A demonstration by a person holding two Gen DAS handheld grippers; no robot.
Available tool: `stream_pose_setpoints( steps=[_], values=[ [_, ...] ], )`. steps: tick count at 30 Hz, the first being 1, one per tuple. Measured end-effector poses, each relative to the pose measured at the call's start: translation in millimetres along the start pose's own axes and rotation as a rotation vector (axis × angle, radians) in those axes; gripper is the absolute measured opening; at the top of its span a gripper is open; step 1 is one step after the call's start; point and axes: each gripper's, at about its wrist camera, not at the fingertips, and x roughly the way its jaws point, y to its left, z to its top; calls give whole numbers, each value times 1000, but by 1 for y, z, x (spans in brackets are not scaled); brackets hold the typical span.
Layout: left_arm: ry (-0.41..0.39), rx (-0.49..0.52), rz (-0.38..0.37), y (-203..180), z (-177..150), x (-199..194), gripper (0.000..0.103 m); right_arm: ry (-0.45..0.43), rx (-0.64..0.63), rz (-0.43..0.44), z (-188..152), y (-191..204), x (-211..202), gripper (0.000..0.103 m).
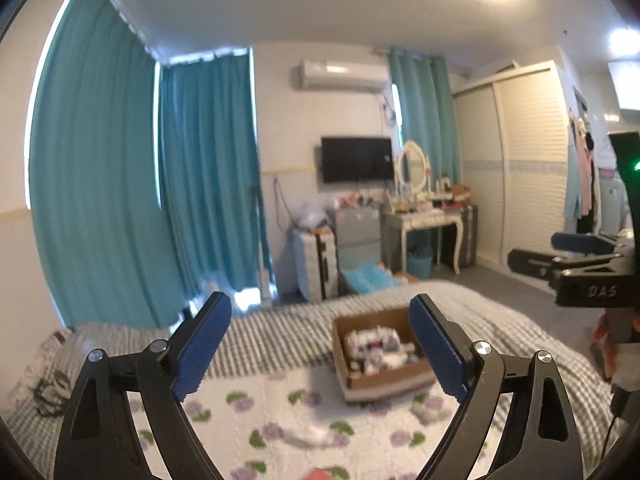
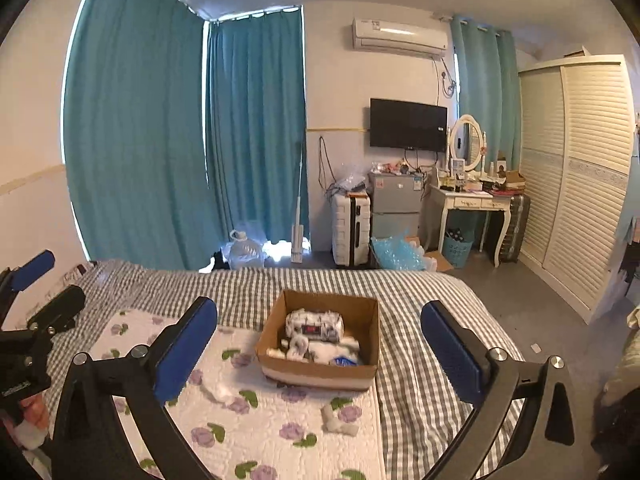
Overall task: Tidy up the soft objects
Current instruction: 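Grasp the white bunny plush with the right gripper while the left grasps white cotton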
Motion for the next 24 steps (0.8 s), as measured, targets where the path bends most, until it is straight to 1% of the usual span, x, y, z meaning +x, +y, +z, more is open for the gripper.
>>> stream_pose_setpoints(
  steps=[2, 3, 6, 9, 11, 13, 14, 16, 18, 20, 23, 24],
  values=[
    [55, -8, -22, 3, -18, 13, 92, 8, -11, -26, -16, 5, 6, 102],
    [80, -4, -18, 4, -27, 20, 92, 15, -15, -37, -23, 6, 11, 102],
    [160, -14, -14, 9, -57, 49, 92, 74, 0, -52, -51, 9, 37, 102],
    [222, -60, -19, 12, -86, 72, 92, 169, 27, -61, -85, 8, 77, 102],
    [263, -90, -27, 15, -105, 92, 92, 240, 29, -73, -115, 5, 106, 102],
    [303, -102, -29, 14, -125, 113, 92, 310, 40, -85, -139, 3, 133, 102],
    [315, -105, -32, 14, -131, 120, 92, 358, 49, -97, -157, -2, 150, 102],
    [358, -110, -34, 14, -151, 142, 92, 421, 69, -120, -182, -6, 174, 100],
    [408, -108, -20, 14, -171, 167, 92, 472, 98, -117, -201, -11, 194, 96],
    [447, -119, -14, 20, -192, 186, 92, 523, 121, -135, -219, -17, 214, 92],
    [496, -136, -17, 26, -212, 205, 92, 578, 133, -148, -239, -22, 241, 88],
    [503, -137, -6, 27, -217, 210, 92, 590, 132, -155, -243, -22, 249, 88]
  ],
)
